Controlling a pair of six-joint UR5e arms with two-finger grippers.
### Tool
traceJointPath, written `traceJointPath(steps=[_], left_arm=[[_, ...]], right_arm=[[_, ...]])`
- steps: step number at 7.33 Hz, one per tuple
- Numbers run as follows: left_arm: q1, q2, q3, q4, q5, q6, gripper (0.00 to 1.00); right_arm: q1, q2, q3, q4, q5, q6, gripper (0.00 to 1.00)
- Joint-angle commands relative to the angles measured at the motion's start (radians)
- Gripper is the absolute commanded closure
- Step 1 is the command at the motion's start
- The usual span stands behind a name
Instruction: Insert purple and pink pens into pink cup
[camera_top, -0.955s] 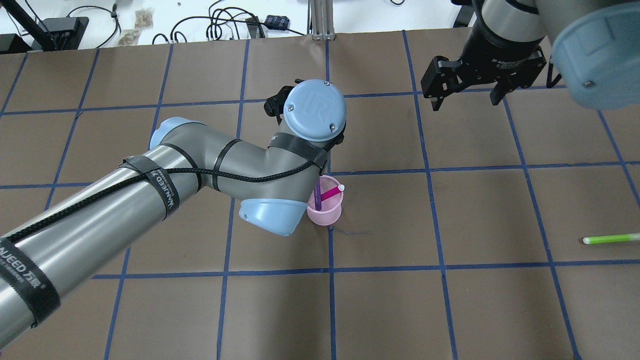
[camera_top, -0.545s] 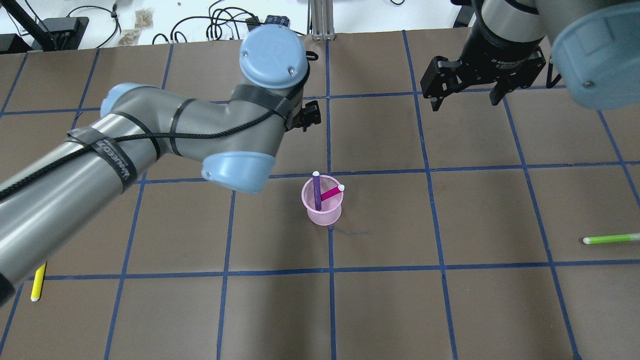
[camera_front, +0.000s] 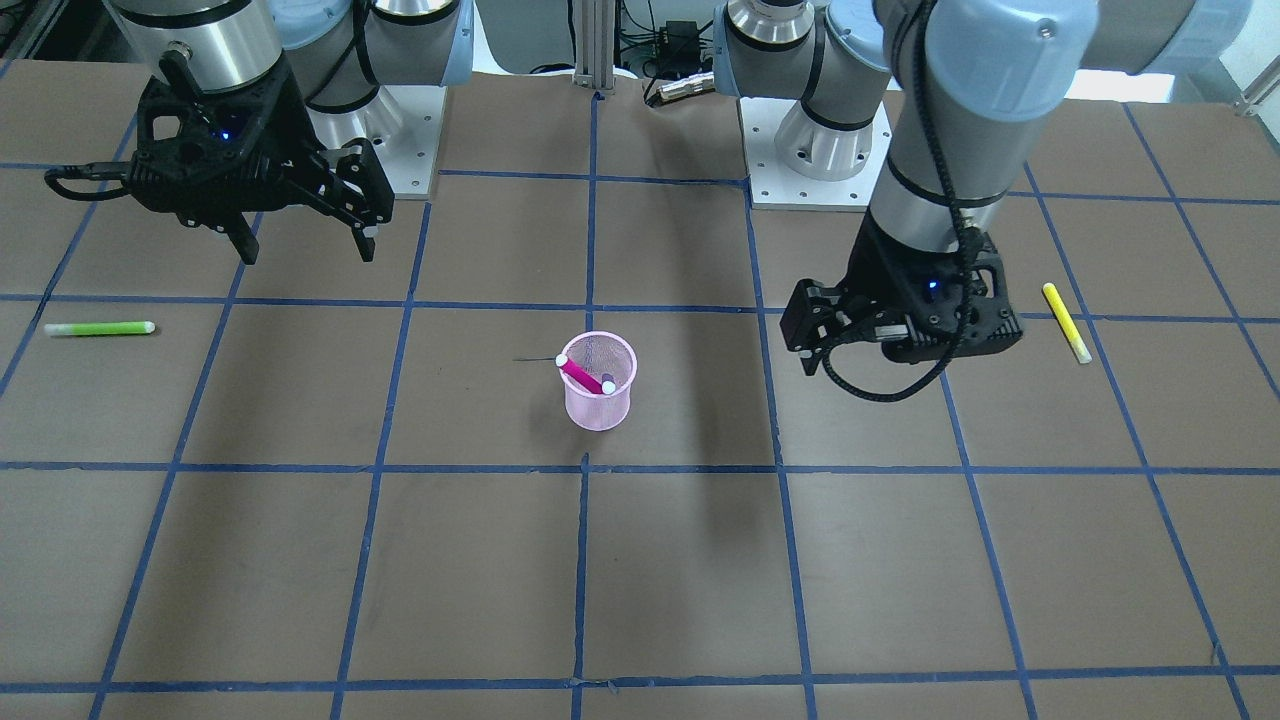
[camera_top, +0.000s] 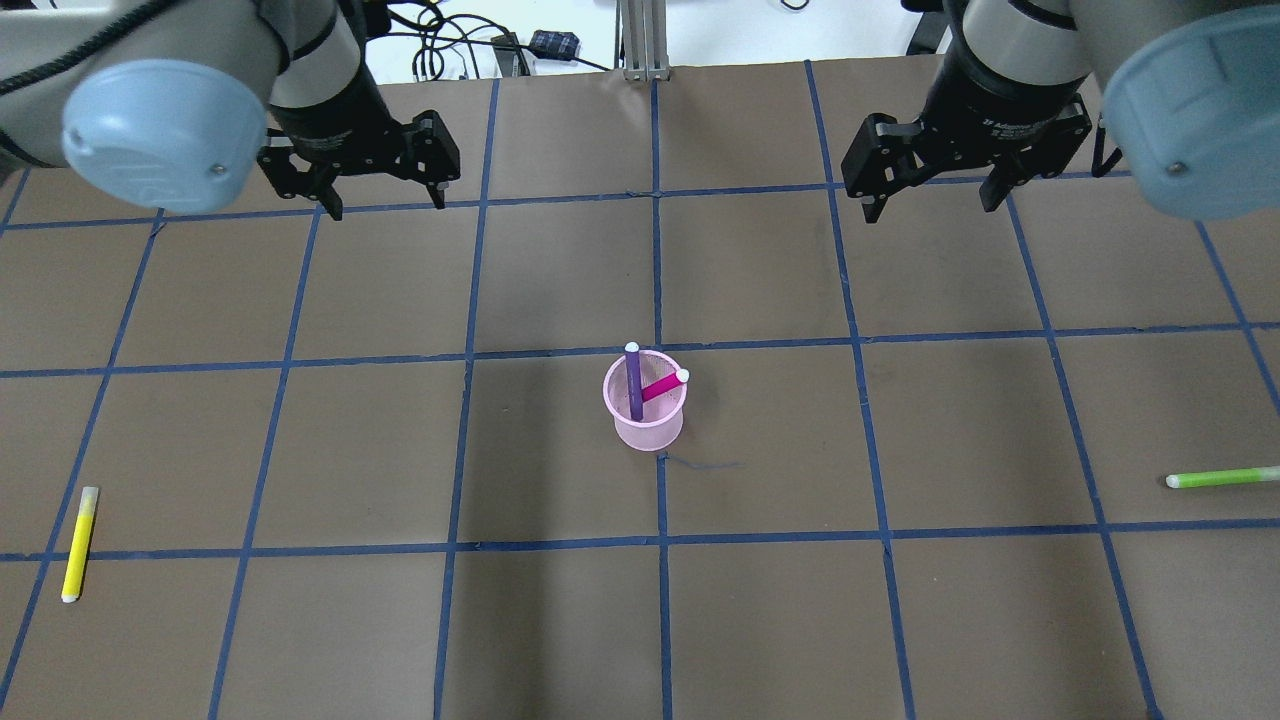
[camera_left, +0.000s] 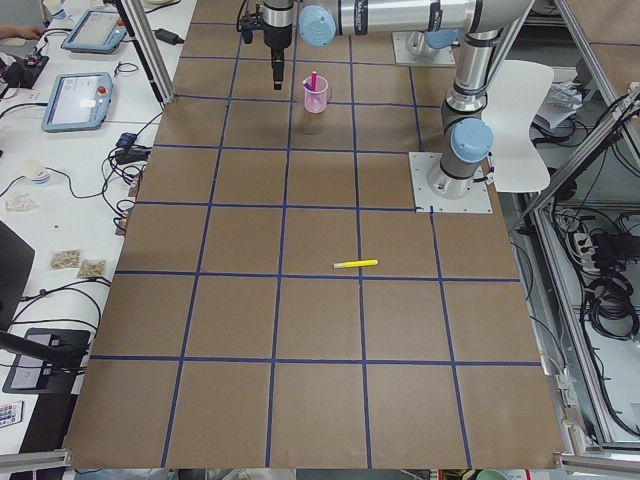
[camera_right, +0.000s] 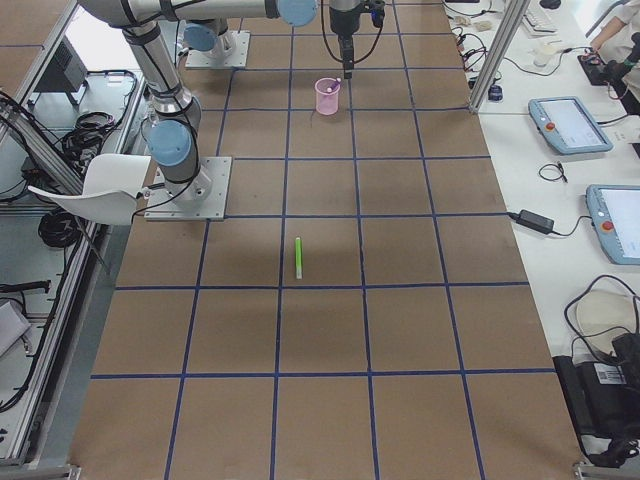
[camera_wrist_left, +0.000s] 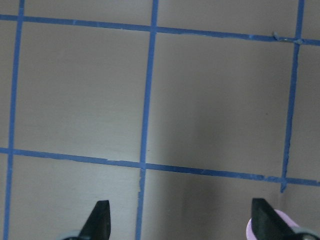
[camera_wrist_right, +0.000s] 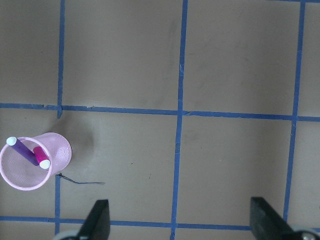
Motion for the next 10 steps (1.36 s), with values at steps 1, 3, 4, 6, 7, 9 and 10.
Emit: traceJointPath(steps=[1,3,4,6,7,9,10], left_arm=[[0.071,0.071,0.004,-0.056,-0.005,0.062,0.00],[0.095,0.103,-0.033,-0.103,0.001,0.149,0.00],[0.093,0.120,-0.068,-0.103,0.001,0.154,0.00],[0.090,0.141,-0.100,-0.089,0.001,0.153,0.00],[0.087,0.140,-0.100,-0.089,0.003,0.153,0.00],[0.092,0.140,-0.100,-0.088,-0.007,0.154,0.00],[0.090,0.141,-0.099,-0.089,-0.008,0.153,0.00]], right_arm=[[-0.001,0.000,0.000,0.000,0.000,0.000,0.00],[-0.001,0.000,0.000,0.000,0.000,0.000,0.00],[0.000,0.000,0.000,0.000,0.000,0.000,0.00],[0.000,0.000,0.000,0.000,0.000,0.000,0.00],[-0.001,-0.001,0.009,-0.001,0.001,0.000,0.00],[0.000,-0.002,0.012,-0.001,0.020,0.009,0.00],[0.000,-0.002,0.012,-0.001,0.028,0.009,0.00]])
